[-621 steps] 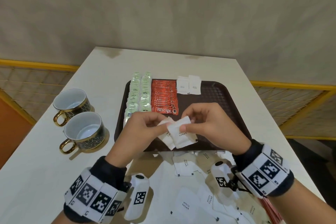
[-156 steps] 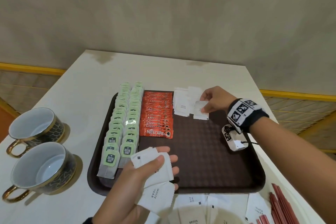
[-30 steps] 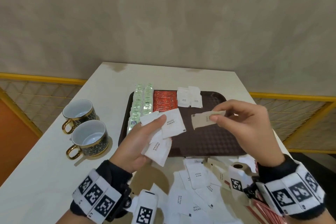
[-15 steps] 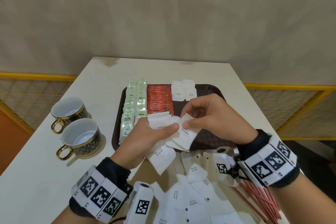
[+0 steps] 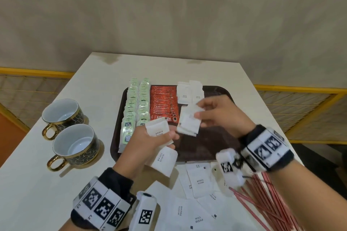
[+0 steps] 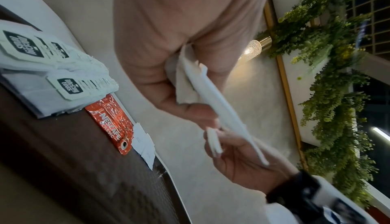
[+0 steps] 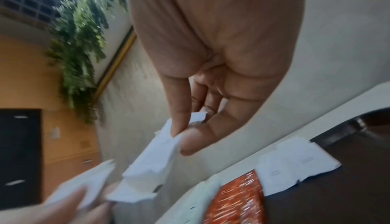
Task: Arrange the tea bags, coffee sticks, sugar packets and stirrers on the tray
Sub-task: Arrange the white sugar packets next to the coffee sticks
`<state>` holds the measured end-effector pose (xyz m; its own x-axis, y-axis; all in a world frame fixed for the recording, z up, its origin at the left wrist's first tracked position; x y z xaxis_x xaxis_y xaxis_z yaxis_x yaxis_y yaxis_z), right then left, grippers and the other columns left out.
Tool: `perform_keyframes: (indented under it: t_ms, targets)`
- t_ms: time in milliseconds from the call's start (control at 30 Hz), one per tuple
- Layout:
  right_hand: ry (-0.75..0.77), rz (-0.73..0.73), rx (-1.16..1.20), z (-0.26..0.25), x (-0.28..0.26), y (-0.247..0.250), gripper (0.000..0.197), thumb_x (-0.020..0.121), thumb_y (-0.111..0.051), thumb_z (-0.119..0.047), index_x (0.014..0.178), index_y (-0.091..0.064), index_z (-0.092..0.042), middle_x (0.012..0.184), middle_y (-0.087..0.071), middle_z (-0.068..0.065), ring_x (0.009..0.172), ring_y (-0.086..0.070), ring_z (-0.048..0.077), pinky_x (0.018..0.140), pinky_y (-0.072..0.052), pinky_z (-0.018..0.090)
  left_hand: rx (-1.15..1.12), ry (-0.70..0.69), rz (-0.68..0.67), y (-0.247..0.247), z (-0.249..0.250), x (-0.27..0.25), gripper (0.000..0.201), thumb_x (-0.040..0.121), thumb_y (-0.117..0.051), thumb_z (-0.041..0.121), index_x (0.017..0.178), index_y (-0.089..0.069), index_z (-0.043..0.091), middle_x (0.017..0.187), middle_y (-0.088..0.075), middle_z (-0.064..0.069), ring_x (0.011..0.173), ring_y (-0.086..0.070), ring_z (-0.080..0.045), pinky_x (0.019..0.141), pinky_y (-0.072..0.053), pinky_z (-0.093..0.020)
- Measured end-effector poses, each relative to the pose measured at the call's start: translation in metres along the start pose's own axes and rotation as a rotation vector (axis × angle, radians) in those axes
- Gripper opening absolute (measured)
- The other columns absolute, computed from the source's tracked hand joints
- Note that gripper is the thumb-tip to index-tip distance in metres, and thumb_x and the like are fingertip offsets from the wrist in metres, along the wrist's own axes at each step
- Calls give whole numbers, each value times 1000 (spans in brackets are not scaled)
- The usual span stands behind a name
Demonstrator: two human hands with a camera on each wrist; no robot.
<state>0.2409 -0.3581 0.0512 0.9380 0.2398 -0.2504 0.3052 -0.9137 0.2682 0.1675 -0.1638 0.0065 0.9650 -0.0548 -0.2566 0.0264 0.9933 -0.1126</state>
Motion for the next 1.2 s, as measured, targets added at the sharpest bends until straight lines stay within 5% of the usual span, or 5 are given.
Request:
perform_keyframes:
  t_ms: [167,367,667,1033,1200]
  targets:
    - [-9,234,-315,17,98,36,21,82,-65,8,77,-66,-13,87,-67,10,79,-65,24,58,-54,27,-43,65,49,5,-7,7,19,86,-69,12,105,-72,7,94,-76,-9,73,-70,-18,64,-55,-23]
    - [-67,215,-527,43,167,28,22,81,-70,4,101,-71,-6,105,-68,16,97,-67,30,85,-58,42,-82,94,101,15,-14,10,16,87,-69,14,101,-73,11,94,-77,-7,72,-71,-17,61,-55,-22]
    - [-68,203,-313,40,179,43,28,77,-75,6,99,-63,-6,84,-54,5,56,-62,19,70,-61,35,-106,114,147,20,-20,17,14,86,-68,11,99,-73,13,91,-77,-6,69,-71,-14,58,-54,-18]
    - [-70,100,-734,50,165,58,32,73,-80,-3,101,-65,-8,97,-59,3,84,-58,19,54,-41,12,-132,132,162,22,-20,18,17,84,-68,12,100,-74,13,93,-77,-6,81,-69,-20,61,-56,-19]
    - [-7,111,-835,51,174,54,34,72,-82,-9,99,-62,-9,99,-58,5,89,-54,20,72,-39,25,-144,134,212,29,-20,19,17,86,-67,10,101,-73,14,93,-77,-4,79,-69,-21,54,-53,-17]
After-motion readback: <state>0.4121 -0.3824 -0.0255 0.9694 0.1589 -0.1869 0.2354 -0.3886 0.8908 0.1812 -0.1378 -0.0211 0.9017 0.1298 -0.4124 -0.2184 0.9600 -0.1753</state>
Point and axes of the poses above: each hand's wrist, its own x-axis towards the middle knuckle, its own y-axis out of the back of the hand, z = x × y, the point moved 4 cm from there along x, towards the middle knuckle
